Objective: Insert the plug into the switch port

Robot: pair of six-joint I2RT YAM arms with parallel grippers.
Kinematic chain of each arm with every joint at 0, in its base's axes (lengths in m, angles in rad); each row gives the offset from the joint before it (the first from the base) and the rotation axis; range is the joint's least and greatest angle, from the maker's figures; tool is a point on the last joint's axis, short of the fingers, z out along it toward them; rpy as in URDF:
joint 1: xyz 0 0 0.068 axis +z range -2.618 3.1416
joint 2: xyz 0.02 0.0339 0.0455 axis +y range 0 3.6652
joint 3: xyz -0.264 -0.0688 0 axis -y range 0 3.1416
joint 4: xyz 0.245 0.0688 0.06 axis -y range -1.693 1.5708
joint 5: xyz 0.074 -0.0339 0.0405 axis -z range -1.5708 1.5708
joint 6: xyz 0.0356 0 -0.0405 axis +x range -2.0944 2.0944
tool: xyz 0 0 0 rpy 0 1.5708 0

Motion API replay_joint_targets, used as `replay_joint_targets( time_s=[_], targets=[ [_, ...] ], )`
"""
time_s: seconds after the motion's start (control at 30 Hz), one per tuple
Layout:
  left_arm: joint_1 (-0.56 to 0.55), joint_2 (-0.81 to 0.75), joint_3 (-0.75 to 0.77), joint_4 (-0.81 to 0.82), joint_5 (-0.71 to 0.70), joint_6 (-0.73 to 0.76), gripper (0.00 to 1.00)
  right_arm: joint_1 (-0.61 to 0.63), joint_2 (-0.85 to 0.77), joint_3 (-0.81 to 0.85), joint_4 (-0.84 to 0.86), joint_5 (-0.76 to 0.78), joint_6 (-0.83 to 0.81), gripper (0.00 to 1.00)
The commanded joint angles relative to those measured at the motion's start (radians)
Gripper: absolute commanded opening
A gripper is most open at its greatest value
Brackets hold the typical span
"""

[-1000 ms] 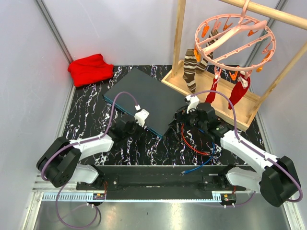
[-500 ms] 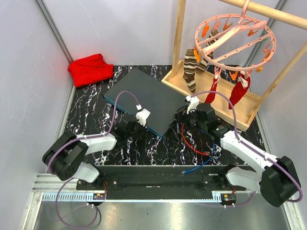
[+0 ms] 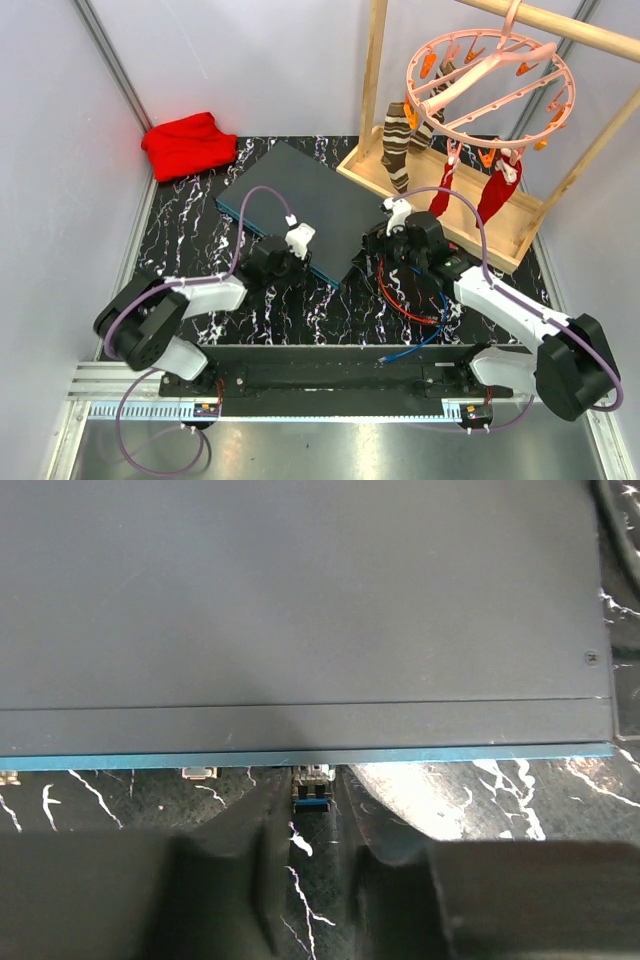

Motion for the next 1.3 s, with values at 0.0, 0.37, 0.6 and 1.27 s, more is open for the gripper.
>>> replay_joint_targets(
  time_s=[0.0,0.37,0.6,1.27],
  targets=[
    [-0.012,-0.169,-0.015,0.197,-0.016,-0.034,0.47,-0.029,0.062,0.104,0.055,0.038,-0.036,0.94],
    [-0.010,-0.421,-0.099,-0.107,-0.250,-0.213,0.79,-0.133,0.369,0.357,0.055,0.033,-0.093,0.93],
    [-0.012,-0.389,-0.101,-0.210,-0.288,-0.306,0.70,-0.167,0.557,0.495,0.050,0.028,-0.118,0.93],
    [-0.010,-0.142,-0.007,-0.154,-0.260,-0.316,0.57,-0.181,0.836,0.730,0.019,0.156,-0.208,0.94]
  ],
)
